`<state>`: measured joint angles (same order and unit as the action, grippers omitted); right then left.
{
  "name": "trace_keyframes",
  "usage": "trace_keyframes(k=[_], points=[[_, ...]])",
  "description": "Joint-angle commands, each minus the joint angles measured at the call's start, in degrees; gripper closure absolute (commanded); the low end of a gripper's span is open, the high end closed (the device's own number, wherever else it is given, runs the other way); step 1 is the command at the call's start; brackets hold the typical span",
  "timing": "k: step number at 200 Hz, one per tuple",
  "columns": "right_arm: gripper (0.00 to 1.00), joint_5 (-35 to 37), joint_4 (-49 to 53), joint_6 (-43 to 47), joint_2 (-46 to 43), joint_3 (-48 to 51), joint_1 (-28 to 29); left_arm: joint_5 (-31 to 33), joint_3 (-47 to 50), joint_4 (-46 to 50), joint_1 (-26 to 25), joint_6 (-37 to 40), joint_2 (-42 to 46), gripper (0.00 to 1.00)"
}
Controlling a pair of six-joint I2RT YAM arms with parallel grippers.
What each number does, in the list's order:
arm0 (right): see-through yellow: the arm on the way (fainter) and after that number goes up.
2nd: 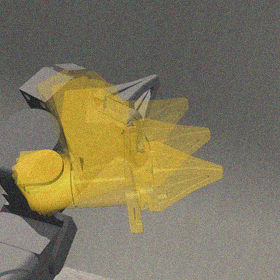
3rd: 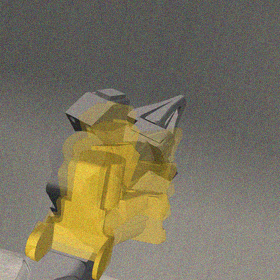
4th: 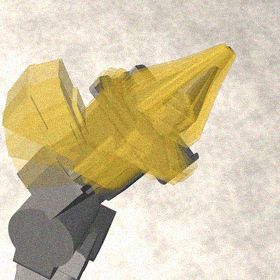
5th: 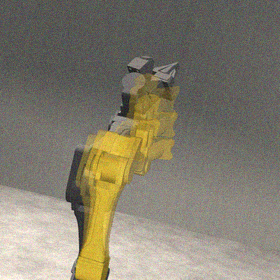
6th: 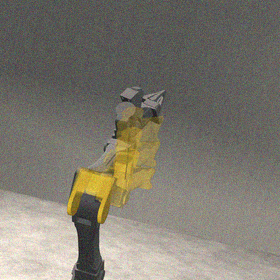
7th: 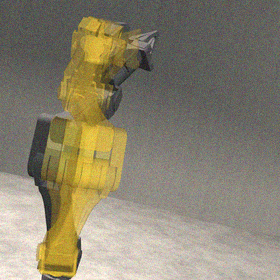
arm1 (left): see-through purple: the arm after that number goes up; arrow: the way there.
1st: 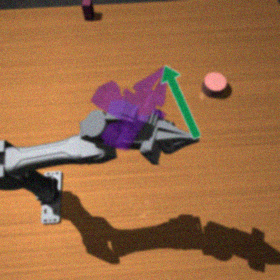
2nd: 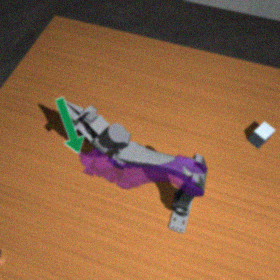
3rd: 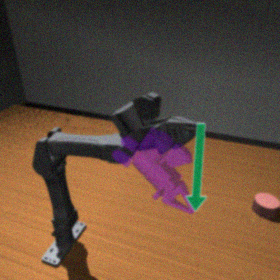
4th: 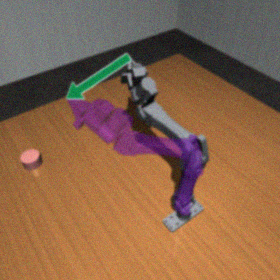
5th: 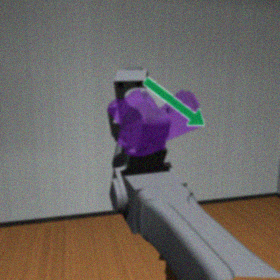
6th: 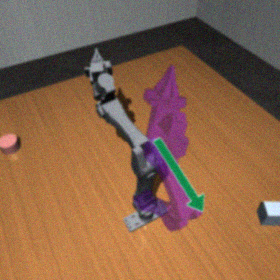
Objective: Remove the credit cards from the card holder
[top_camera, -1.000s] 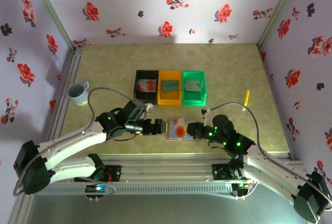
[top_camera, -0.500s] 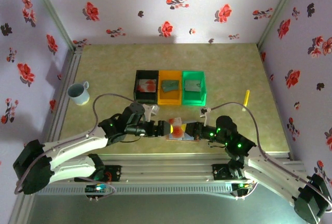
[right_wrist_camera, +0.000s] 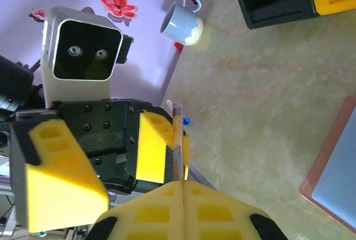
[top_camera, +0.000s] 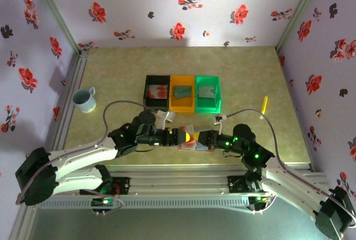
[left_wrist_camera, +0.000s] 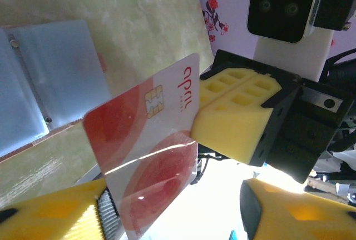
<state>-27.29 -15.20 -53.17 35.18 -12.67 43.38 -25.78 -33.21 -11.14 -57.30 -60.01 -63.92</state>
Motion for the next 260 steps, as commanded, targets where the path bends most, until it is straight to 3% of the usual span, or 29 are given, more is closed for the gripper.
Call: trace_keyframes(k=[1, 52, 92, 135, 153, 176, 196, 226, 240, 260], points=[[1.0, -1.36, -2.2, -0.91, -0.79, 1.02, -0.31, -1.64, 0.87, -4.95, -0.96, -0.61, -0.39, 0.48], [1.0, -1.3, -2.38, -0.93, -1.16, 1.33, -0.26, -2.09, 1.33, -7.26, -1.46, -1.15, -0.09, 0.73], [1.0, -1.19, -2.53, -1.14, -1.16, 1.32, -0.24, -1.99, 2.06, -8.88, -1.5, -1.95, -0.16, 1.0], [1.0, -0.18, -0.9, -0.9, -1.72, 0.54, -0.28, -0.92, 2.8, -10.4, -1.5, -2.98, -0.33, 1.0], [0.76, 1.84, 0.33, -0.87, -3.1, 0.83, -0.26, 1.21, 3.3, -10.31, -1.5, -3.1, 0.55, 1.0], [0.63, 3.67, 0.0, -1.98, -5.6, 1.89, -0.26, 4.43, 4.27, -10.51, -1.55, -3.32, 2.23, 1.0], [0.59, 4.68, -2.0, -3.93, -7.2, 3.19, -0.16, 7.69, 5.22, -10.99, -1.5, -4.39, 3.19, 1.0], [0.51, 5.57, -6.31, -6.6, -9.75, 5.27, 0.5, 11.64, 9.8, -21.67, -1.5, -8.47, 2.98, 1.0], [0.46, 6.74, -8.9, -7.05, -10.33, 6.16, 2.36, 12.17, 10.71, -25.14, -1.68, -8.98, 2.23, 1.0], [0.45, 11.28, -8.86, -6.0, -10.41, 6.34, 6.22, 12.44, 10.57, -27.67, -2.41, -8.98, 0.83, 1.0]])
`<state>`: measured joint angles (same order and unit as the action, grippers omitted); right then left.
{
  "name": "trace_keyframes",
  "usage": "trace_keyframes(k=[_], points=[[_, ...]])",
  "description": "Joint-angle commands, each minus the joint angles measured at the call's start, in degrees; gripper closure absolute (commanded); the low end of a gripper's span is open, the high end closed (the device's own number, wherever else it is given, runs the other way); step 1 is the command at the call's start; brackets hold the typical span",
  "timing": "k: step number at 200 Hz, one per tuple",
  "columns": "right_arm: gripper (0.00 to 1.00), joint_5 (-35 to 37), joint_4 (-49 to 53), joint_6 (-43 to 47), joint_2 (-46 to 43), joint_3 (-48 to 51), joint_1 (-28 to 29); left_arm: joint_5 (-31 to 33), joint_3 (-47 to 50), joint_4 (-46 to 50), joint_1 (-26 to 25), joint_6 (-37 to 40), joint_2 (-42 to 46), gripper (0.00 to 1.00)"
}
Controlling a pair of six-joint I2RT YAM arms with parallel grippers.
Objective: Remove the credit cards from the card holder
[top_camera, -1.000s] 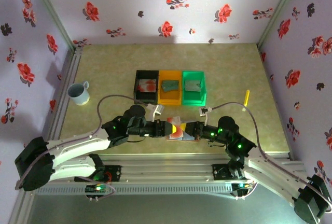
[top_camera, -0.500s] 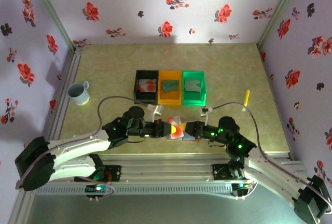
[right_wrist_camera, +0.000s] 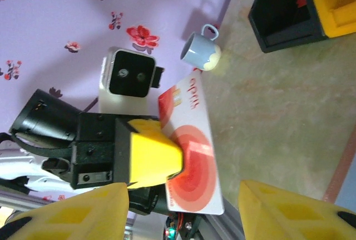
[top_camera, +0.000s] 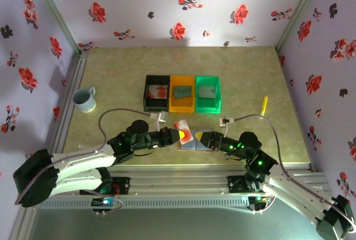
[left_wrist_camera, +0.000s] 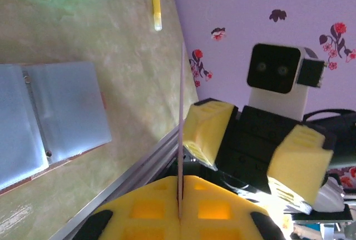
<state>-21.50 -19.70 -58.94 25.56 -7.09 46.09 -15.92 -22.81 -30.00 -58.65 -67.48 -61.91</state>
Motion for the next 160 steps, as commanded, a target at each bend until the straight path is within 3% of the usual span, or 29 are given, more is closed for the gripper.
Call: trace_keyframes(k=[1, 30, 104, 160], points=[[0.45, 5.8, -4.32, -0.18, -0.74, 0.81, 3.76, 2.66, 0.19, -9.05, -1.08, -1.51, -1.28, 1.0], [0.47, 9.89, -7.86, 0.24, 1.78, 2.29, 7.5, 6.1, 2.74, -17.79, -1.99, -3.55, -3.32, 1.0], [0.52, 10.76, -11.33, 0.07, 6.32, 1.89, 8.6, 10.79, 4.67, -31.08, -5.06, -4.23, -8.72, 1.0], [0.51, 12.17, -6.26, 0.4, 1.89, 2.12, 8.59, 14.25, 5.32, -32.33, -5.68, -3.72, -9.38, 1.0]])
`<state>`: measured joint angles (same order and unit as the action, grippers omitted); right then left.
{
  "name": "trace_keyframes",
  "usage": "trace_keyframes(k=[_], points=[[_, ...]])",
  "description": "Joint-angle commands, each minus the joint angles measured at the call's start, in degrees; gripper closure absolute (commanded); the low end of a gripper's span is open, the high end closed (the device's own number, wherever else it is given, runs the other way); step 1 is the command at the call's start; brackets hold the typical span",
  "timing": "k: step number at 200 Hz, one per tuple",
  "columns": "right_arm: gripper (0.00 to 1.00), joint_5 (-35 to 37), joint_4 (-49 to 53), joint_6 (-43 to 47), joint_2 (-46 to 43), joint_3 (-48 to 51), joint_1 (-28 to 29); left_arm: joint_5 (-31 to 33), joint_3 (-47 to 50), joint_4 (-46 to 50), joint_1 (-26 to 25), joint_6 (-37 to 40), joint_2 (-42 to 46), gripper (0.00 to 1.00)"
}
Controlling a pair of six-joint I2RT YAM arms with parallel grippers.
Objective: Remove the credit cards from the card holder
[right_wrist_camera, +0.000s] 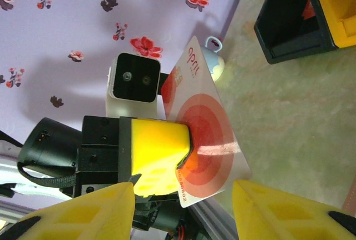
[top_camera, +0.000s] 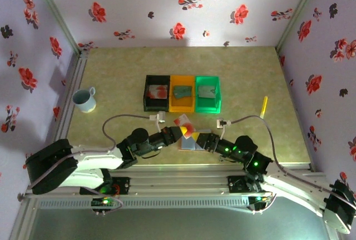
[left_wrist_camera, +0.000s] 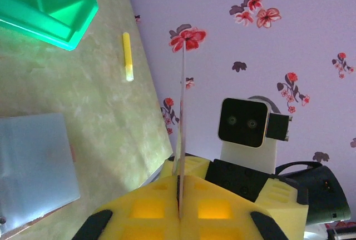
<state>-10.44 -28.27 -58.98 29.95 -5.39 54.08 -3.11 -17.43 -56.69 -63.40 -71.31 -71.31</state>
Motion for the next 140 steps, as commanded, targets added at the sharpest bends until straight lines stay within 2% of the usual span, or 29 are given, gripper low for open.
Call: trace_keyframes(k=[1, 75, 140], points=[[0.51, 1.12, 2.46, 0.45, -2.78, 0.4, 0.63, 1.49, -0.06, -5.64, -0.94, 0.11, 0.03, 1.0], [0.5, 1.13, 5.06, 0.4, -5.15, 0.67, 0.6, 2.76, 1.88, -7.87, -0.96, -0.14, -0.3, 1.0], [0.51, 0.42, -0.81, 0.3, 0.3, 0.3, 0.71, 2.41, 1.26, -11.19, -1.81, -1.11, -3.41, 1.0]])
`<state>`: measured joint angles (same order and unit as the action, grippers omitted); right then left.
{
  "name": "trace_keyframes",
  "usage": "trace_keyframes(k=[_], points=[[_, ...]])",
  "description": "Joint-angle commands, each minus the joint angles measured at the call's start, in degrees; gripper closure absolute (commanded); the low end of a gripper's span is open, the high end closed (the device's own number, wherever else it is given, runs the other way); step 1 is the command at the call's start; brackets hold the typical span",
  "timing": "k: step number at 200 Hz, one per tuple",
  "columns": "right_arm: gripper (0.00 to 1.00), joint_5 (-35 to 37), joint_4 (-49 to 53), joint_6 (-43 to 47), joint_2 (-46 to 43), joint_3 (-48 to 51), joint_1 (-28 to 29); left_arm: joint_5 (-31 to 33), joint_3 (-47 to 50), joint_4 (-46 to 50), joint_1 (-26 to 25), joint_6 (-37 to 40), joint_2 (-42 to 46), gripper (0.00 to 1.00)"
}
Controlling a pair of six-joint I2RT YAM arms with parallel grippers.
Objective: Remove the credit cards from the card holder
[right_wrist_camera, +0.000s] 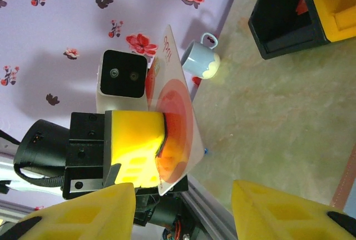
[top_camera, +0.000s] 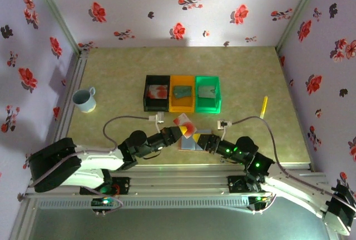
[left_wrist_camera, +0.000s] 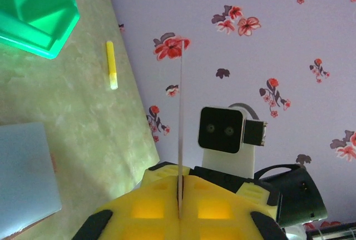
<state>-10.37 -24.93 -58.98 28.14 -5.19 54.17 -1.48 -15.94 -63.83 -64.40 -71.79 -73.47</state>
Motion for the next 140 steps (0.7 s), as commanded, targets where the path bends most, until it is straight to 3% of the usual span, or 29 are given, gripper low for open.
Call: trace_keyframes(k=[1, 64, 140], points=[[0.51, 0.35, -4.2, 0.29, 2.19, 0.05, 0.6, 0.73, -0.27, -4.08, -0.81, -0.67, -1.29, 1.0], [0.54, -0.39, -7.62, 1.58, 5.14, -1.23, 0.76, 0.68, -0.85, -5.6, -1.68, -0.99, -3.43, 1.0], [0.69, -0.09, -10.19, 2.11, 5.26, -0.88, 1.29, 0.68, -0.89, -5.88, -1.78, -1.86, -4.22, 1.0]])
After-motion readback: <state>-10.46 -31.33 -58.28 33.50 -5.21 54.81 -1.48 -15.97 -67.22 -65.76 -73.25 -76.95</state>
